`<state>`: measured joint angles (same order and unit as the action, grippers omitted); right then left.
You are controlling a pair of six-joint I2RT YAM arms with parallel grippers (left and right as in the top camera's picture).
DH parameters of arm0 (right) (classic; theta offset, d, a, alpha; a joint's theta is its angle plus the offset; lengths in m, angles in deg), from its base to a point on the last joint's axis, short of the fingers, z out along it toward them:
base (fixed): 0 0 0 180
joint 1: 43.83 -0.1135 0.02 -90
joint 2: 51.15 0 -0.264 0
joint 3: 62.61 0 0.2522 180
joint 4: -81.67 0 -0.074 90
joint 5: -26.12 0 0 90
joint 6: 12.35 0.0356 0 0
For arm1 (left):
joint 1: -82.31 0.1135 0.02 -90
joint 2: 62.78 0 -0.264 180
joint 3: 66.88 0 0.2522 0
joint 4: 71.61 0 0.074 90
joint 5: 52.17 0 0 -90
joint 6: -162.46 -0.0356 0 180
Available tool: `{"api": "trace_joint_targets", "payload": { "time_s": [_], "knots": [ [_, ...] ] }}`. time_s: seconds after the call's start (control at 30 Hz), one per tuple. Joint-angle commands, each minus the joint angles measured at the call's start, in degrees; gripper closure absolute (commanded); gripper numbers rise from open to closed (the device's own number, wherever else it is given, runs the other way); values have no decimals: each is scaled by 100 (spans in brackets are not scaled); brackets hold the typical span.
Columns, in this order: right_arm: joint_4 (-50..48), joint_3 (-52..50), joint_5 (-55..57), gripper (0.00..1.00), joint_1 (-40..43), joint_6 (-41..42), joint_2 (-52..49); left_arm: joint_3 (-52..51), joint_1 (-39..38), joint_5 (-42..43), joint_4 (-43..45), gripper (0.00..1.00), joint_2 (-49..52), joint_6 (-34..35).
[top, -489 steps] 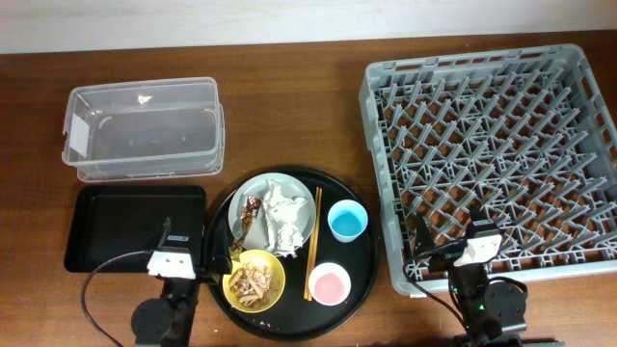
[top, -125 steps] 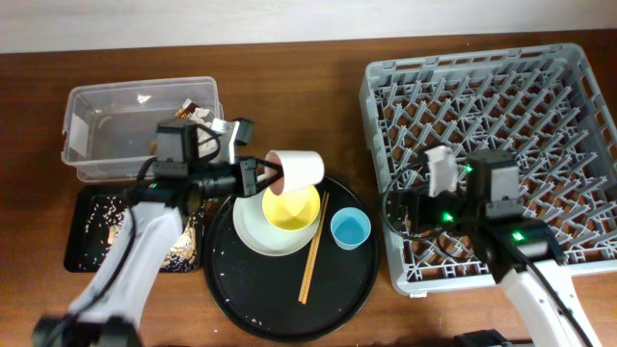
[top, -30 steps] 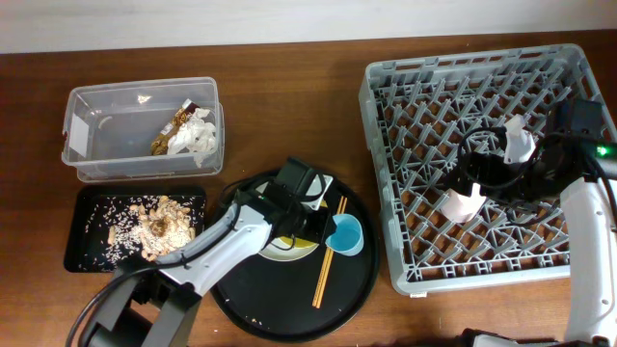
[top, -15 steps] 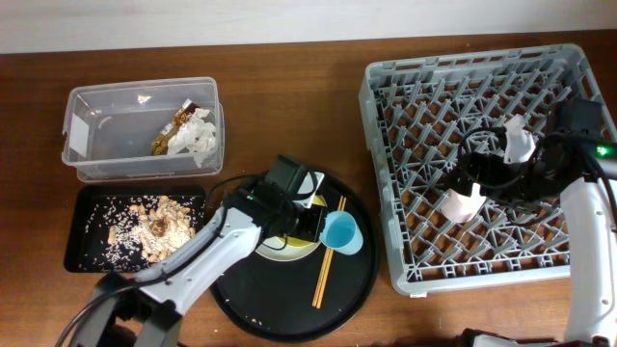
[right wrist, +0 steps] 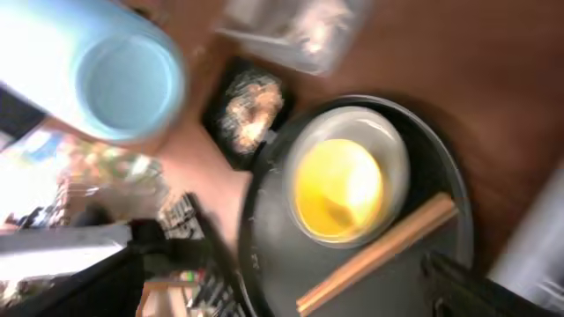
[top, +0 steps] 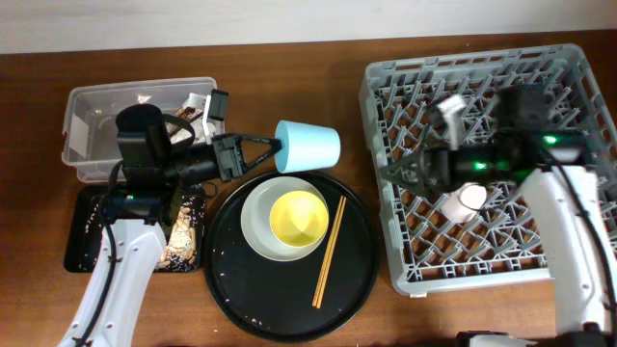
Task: Sort waste into correct bins and load items into the dishwasher rack
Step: 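Grasp the blue cup with left gripper, pass to right gripper, place in rack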
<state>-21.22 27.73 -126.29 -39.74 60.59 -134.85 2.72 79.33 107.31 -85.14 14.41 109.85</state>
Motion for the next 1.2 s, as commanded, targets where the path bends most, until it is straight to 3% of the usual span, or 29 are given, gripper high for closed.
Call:
{"api": "trace_joint_targets", "payload": {
  "time_s": [0.0,0.2,0.53,1.03,1.17],
  "knots": [
    [-649,68,-1185,1,-706,-116,-63,59,15,474,42,100,-7,249],
    [-1893,68,-1652,1,-1541,-120,-63,59,11,776,37,100,-7,254],
    [-2385,68,-1711,2,-2022,-118,-68,59,0,1029,42,100,-7,595],
    [-3152,68,-1663,23,-2284,-116,-68,59,-2,1134,42,100,-7,695],
    [-3150,68,-1663,33,-2284,-116,-68,59,0,1134,42,100,-7,695]
  ]
}}
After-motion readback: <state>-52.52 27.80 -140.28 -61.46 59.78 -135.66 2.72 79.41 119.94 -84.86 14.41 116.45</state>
